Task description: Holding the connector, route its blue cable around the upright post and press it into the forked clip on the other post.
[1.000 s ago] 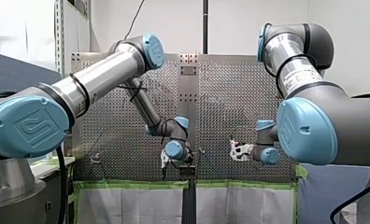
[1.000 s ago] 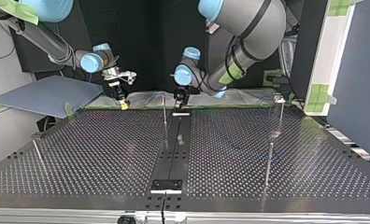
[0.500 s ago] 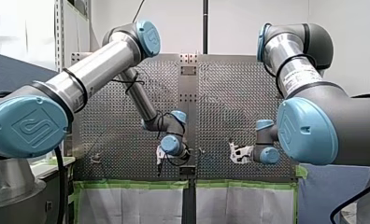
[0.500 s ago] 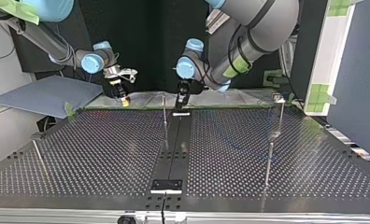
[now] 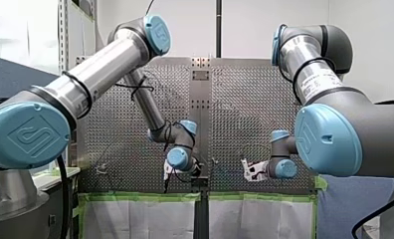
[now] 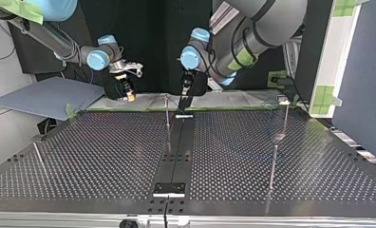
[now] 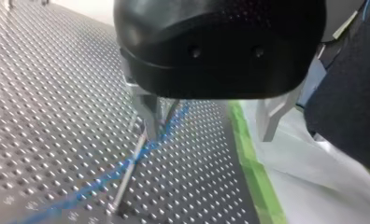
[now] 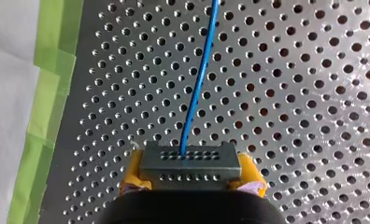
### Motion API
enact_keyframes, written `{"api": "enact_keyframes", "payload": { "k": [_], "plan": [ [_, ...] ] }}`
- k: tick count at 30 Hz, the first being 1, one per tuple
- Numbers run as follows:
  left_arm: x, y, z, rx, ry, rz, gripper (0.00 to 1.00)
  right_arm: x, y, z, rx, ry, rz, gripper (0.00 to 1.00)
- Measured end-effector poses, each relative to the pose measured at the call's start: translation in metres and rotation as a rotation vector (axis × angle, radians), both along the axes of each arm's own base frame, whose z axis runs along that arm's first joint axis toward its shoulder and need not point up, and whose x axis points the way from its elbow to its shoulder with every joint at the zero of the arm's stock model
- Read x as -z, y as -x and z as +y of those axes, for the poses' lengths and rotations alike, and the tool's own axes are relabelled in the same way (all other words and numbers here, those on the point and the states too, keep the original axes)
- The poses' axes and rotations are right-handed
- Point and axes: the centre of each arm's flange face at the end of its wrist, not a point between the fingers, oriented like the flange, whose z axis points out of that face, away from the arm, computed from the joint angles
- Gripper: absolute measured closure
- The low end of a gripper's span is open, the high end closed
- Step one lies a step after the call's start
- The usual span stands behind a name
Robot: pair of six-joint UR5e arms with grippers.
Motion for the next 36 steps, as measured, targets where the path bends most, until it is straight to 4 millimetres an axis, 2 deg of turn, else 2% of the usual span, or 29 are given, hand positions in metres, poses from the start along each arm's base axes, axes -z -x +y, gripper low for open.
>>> {"api": "enact_keyframes", "payload": {
  "k": [5, 16, 28, 36],
  "plan": [
    [-0.011, 0.012, 0.005, -0.002, 0.0, -0.004, 0.0, 0.001, -0.004, 0.005, -0.019, -0.002, 0.02, 1.0],
    [-0.013, 0.022, 0.004, 0.005, -0.007, 0.003, 0.0, 0.005, -0.018, 0.022, -0.083, -0.01, 0.082, 1.0],
    [-0.013, 0.033, -0.006, 0.02, -0.012, -0.001, 0.0, 0.01, -0.015, 0.035, -0.108, -0.01, 0.093, 1.0],
    [-0.019, 0.034, -0.024, 0.082, 0.013, -0.042, 0.0, 0.009, -0.015, 0.032, -0.093, -0.011, 0.055, 1.0]
  ]
}}
